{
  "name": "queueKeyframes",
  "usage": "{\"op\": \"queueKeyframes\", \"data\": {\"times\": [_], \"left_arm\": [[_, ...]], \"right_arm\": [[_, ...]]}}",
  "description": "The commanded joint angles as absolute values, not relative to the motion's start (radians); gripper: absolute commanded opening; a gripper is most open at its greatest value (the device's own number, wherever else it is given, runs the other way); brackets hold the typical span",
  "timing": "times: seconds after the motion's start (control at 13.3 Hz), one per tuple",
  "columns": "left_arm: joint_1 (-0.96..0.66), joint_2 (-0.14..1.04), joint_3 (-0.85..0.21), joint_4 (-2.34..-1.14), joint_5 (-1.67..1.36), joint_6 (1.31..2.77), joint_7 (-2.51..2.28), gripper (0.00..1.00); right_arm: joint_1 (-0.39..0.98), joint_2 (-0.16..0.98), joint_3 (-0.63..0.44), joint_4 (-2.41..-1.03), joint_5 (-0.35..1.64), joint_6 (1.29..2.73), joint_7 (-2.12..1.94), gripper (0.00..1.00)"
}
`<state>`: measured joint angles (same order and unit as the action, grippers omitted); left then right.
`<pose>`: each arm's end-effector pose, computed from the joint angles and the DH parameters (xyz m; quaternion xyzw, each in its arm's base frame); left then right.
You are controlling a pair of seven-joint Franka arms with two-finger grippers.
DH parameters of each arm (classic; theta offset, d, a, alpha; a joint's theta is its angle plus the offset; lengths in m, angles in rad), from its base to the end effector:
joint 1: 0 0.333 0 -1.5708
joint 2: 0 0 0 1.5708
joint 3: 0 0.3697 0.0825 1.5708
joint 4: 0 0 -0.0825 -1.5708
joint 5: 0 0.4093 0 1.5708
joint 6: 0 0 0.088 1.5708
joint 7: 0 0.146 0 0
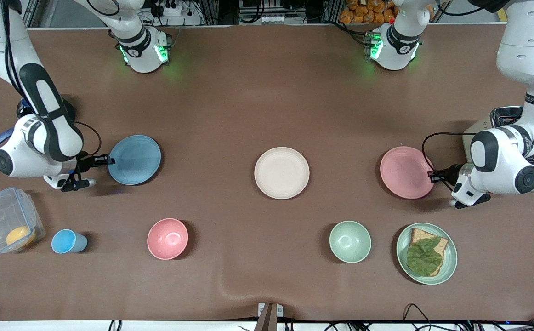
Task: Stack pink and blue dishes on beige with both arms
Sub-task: 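Carry the pink plate onto the beige plate with the left gripper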
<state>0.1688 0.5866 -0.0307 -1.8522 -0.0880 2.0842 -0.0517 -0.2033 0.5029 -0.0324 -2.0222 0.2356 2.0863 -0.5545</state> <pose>0.6279 0.0803 0.1693 0.9758 0.1221 -0.1742 0.0503 0.5625 -0.1154 0.1625 -0.9703 -0.0764 0.1685 0.1561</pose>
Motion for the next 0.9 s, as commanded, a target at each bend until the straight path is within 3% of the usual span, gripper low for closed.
{"op": "queueKeyframes", "data": {"times": [0.0, 0.3, 0.6, 0.83], "left_arm": [[0.172, 0.583, -0.037, -1.833, -0.121, 2.089, -0.035, 0.0], [0.166, 0.508, -0.139, -1.723, -0.129, 1.961, -0.083, 0.0], [0.14, 0.532, -0.342, -1.594, -0.127, 1.89, -0.301, 0.0], [0.028, 0.546, -0.356, -1.592, -0.127, 1.896, -0.423, 0.0]], "right_arm": [[-0.229, 0.538, -0.02, -1.915, 0.255, 1.969, -0.581, 0.0], [-0.229, 0.538, -0.02, -1.846, 0.255, 1.876, -0.571, 0.0], [-0.238, 0.538, -0.025, -1.763, 0.252, 1.763, -0.571, 0.0], [-0.238, 0.538, -0.025, -1.75, 0.244, 1.759, -0.571, 0.0]]}}
